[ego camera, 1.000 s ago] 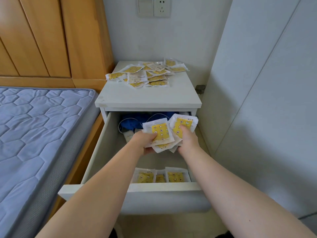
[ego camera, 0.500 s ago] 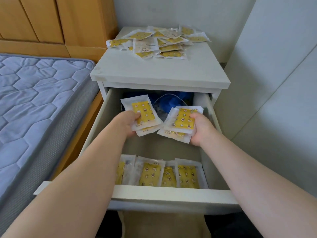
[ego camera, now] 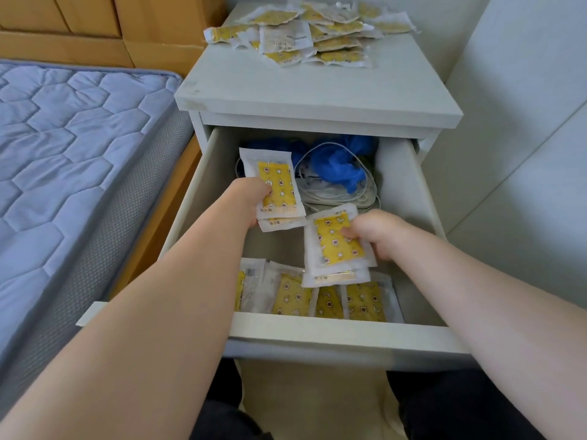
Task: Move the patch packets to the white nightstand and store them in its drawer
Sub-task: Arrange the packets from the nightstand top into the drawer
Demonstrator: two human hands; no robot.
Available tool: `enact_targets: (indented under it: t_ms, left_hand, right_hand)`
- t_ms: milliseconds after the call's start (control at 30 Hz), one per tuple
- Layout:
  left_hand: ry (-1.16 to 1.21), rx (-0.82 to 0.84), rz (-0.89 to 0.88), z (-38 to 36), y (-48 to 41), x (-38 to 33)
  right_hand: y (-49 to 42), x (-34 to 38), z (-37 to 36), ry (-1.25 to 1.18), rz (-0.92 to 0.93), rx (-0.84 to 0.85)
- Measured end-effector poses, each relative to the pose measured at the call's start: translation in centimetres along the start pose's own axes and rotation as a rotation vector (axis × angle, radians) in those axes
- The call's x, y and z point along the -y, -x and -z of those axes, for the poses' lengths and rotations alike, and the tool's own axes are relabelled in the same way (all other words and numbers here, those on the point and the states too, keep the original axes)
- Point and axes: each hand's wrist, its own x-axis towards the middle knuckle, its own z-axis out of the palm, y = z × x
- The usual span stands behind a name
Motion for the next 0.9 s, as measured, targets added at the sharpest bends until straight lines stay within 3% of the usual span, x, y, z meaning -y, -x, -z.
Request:
enact_targets:
  t_ms: [67,333,433,500,567,733,900]
  left_hand:
    - [-0.021,-0.005,-0.003,0.0,0.0,0.0]
    - [-0.100,0.034,-0.040,-0.3,0.5,0.2]
    - [-0.146,0.051,-0.046,-0.2,0.6,0.2]
    - [-0.189,0.078,-0.048,-0.2,0.6,0.4]
    - [-0.252,0.104,-0.044,-0.2,0.7,0.6]
    - [-0.425,0.185,-0.022,-0.6,1.0,1.0]
    - [-0.609,0.203,-0.072,-0.9,1.1,1.2]
  right_hand:
    - [0.1,-0.1,1.0,0.188,0.019,-0.039]
    - [1.5,-0.9,0.6,0.929,-0.049,0.101]
    - [-0.4,-2.0,-0.6,0.732,-0.261,0.310]
    - [-0.8,-2.0,-1.4,0.646,-0.308,0.411]
    - [-0.6,-2.4,-2.1,0.729,-0.271,0.443]
    - [1.5,-1.5,-2.2,1.209,-0.128,0.500]
    - [2.1,-0.8,-1.9,1.282,-0.223,0.611]
